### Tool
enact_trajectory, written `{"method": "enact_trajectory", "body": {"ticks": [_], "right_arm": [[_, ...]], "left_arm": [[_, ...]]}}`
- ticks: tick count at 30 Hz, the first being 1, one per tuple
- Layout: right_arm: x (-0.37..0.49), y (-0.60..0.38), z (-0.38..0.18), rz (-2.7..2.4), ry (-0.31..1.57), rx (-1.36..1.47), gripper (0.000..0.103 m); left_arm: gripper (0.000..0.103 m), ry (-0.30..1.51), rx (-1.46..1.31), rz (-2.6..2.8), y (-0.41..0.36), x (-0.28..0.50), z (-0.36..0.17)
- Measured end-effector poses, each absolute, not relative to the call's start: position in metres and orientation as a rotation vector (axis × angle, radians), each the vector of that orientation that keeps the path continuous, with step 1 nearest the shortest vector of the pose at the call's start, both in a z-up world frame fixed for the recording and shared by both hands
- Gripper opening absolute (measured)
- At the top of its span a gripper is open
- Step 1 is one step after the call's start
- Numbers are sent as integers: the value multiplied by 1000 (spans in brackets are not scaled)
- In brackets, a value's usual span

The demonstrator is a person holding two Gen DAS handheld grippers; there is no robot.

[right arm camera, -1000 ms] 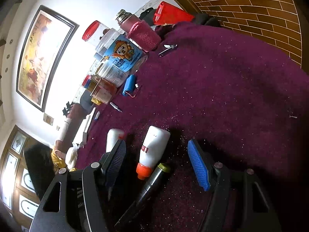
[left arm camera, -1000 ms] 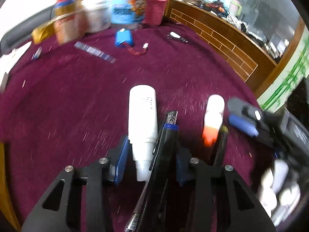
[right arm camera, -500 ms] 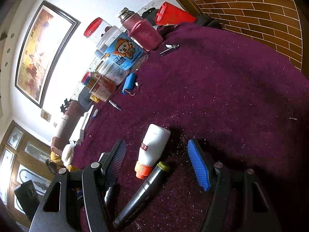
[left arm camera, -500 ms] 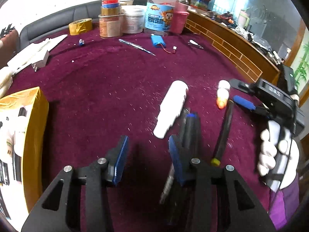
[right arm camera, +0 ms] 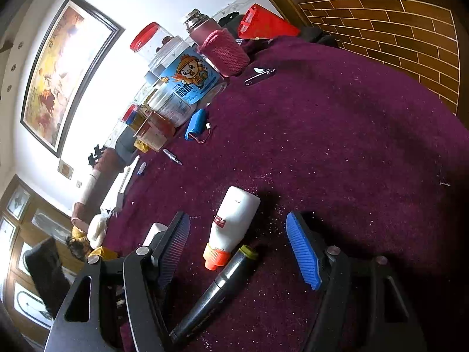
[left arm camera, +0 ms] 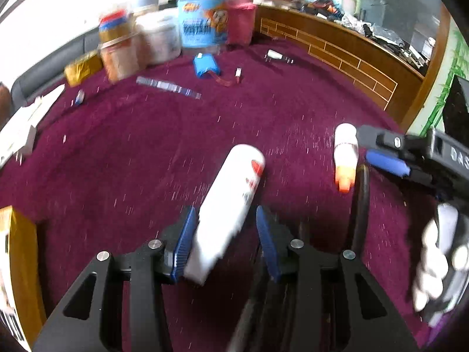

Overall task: Organize rigid objects
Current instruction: 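Return left tool to the pile and grasp the white spray bottle, then grasp the clear black-capped pen with right tool while left tool carries the bottle to the box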

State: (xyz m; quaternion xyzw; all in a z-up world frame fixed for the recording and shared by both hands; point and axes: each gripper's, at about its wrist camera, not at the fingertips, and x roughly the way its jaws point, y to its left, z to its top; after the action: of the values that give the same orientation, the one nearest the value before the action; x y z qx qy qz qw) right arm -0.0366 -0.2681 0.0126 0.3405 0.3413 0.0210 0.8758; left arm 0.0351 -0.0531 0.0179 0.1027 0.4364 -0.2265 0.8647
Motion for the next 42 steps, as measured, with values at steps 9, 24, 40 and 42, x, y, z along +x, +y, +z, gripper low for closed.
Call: {"method": "enact_trajectory", "body": {"ticks": [9,24,40,42], "right_arm": [[-36,-267,13,51,711,699,68],[-37,-270,11,61,701,715,68],[-29,-121,30,507,1007,683,67],[-19,-104,16,492,1078,697,65]], "left_arm": [[27,924,196,-507,-69,44,16],[27,764,-287,-513,88,-49,85],[28,701,-520,-312,232,-105,58],[28,698,-532,-315,237,-107,56]]}}
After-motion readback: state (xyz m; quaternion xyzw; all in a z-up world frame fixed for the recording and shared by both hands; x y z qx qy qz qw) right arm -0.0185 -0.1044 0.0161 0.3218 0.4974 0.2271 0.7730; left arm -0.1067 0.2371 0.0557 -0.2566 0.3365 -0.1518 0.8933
